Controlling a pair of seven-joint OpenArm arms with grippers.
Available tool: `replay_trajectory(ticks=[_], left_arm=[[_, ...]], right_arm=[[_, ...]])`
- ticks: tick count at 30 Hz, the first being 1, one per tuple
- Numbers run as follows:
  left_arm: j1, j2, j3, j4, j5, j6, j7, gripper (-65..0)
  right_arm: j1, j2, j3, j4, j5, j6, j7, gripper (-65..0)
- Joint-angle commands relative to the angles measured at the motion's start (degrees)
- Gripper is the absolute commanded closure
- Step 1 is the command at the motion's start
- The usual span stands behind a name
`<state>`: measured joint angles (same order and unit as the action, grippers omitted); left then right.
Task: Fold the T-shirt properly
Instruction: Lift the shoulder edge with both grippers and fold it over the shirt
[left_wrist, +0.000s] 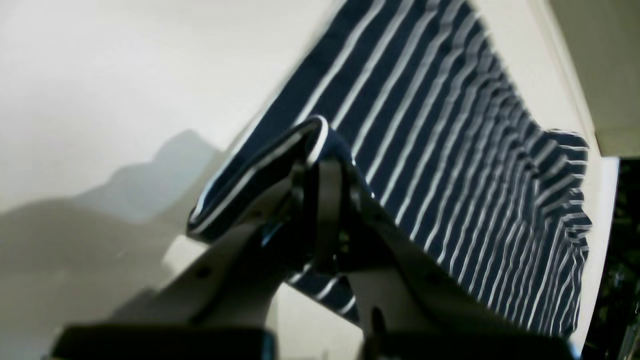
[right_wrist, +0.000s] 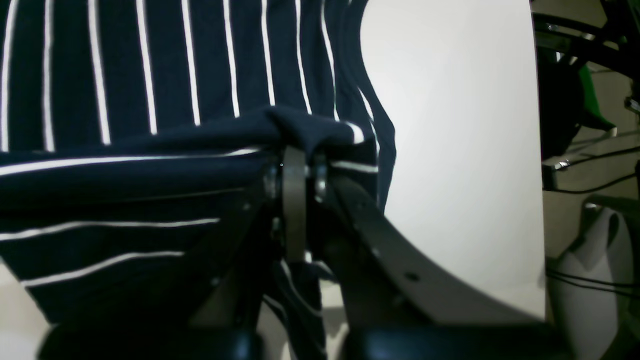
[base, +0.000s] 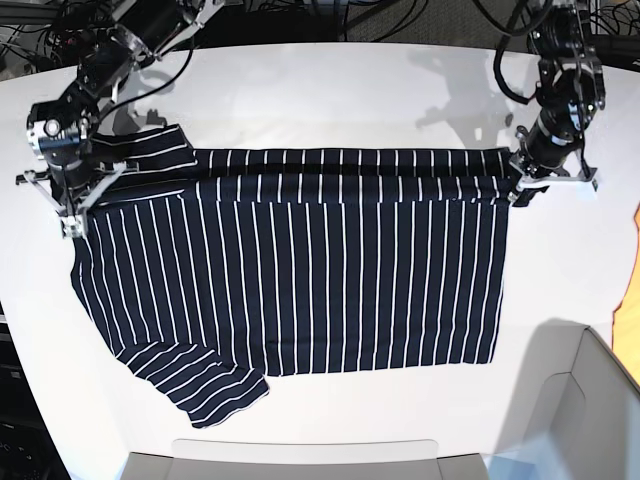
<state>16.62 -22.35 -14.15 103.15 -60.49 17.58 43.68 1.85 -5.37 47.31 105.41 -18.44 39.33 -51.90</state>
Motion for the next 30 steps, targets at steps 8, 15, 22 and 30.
replay_trajectory(ticks=[8, 15, 22, 30], left_arm=[[-4.8, -0.99, -0.22, -4.03, -0.39, 0.04, -0.38, 0.0], [-7.61, -1.08, -0.22, -7.99, -0.39, 0.04, -0.3, 0.0], [-9.9, -1.08, -0.13, -9.4, -0.3, 0.31, -0.21, 0.0], [-15.17, -1.08, -0.48, -15.46, -0.3, 0.31, 2.08, 0.0]], right_arm=[[5.85, 0.49, -2.43, -4.44, -4.64, 0.67, 1.22, 0.0], [9.98, 0.84, -4.36, -8.13, -7.37, 0.67, 1.22, 0.0], [10.15, 1.54, -9.81, -12.35, -7.19, 0.67, 6.49, 0.0], [13.67, 2.95, -9.9, -19.56, -7.1, 0.67, 7.37, 0.0]])
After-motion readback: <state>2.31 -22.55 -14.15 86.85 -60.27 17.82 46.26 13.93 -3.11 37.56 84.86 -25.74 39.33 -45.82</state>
